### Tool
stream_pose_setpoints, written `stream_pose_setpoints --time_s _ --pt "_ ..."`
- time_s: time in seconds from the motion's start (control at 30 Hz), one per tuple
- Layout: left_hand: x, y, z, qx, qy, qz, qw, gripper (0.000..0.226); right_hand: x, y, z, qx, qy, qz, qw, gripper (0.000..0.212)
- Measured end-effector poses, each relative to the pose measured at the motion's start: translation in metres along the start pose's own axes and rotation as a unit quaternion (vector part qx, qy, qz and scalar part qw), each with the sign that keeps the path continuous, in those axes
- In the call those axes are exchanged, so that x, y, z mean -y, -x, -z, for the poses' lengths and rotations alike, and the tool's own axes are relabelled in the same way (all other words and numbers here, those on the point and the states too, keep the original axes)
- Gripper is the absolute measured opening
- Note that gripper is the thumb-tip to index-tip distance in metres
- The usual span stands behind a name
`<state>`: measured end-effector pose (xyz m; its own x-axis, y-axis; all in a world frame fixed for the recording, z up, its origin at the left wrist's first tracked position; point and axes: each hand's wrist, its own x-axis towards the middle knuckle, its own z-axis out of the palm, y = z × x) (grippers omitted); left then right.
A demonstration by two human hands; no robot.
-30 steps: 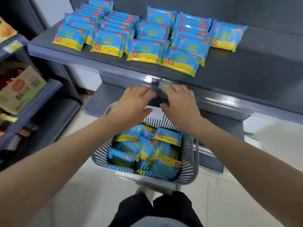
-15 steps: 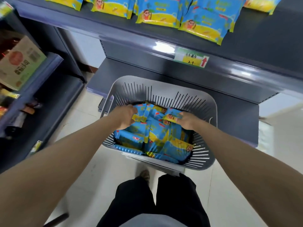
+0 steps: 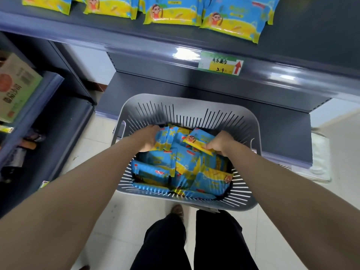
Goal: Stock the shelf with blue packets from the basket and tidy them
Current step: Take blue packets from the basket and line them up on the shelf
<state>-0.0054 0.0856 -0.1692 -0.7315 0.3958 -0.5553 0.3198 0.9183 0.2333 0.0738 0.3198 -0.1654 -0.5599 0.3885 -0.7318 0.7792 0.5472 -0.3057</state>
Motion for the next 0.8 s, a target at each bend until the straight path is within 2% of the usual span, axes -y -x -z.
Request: stream_pose_setpoints --time_s 0.1,0.23,0.27,0.33,0.4,0.47,0.53,0.63,0.7,0.8 --pt "0.000 -0.012 -0.004 0.027 0.025 0.003 0.999 0.055 -0.002 0.001 -0.001 0.047 -0.098 -0.041 0.993 0.062" --pt "0.003 -0.020 -0.002 0.028 0.038 -0.003 0.999 0.018 -0.003 0.002 -0.001 0.028 -0.187 -0.055 0.980 0.070" --pt "0.005 -0.021 -0.002 0.027 0.028 -0.006 0.999 0.018 -0.002 0.002 0.002 0.015 -0.188 -0.047 0.981 0.075" --pt "0.006 -0.020 -0.001 0.024 0.036 -0.007 0.999 0.022 0.000 0.004 0.008 -0.010 -0.155 -0.017 0.988 0.075" --pt "0.006 -0.021 -0.003 0.029 0.040 -0.012 0.999 0.023 0.001 0.007 0.016 -0.022 -0.121 0.008 0.992 0.059" --pt "0.002 -0.021 -0.001 0.048 0.062 -0.021 0.997 0.048 0.001 0.013 0.024 -0.012 -0.098 0.022 0.995 0.044" --pt "-0.003 -0.018 0.004 0.066 0.104 -0.028 0.992 0.059 0.002 0.022 0.030 -0.022 -0.055 0.048 0.997 0.039" --pt "-0.006 -0.012 0.011 0.071 -0.045 -0.051 0.995 0.045 0.012 0.042 0.039 -0.054 0.039 0.110 0.992 0.029" --pt "-0.007 -0.005 0.020 0.075 -0.056 -0.056 0.994 0.025 0.020 0.056 0.050 -0.077 0.061 0.148 0.984 0.011" --pt "-0.022 0.009 0.047 0.060 -0.051 -0.085 0.993 0.021 0.036 0.082 0.075 -0.116 0.051 0.196 0.972 0.012"
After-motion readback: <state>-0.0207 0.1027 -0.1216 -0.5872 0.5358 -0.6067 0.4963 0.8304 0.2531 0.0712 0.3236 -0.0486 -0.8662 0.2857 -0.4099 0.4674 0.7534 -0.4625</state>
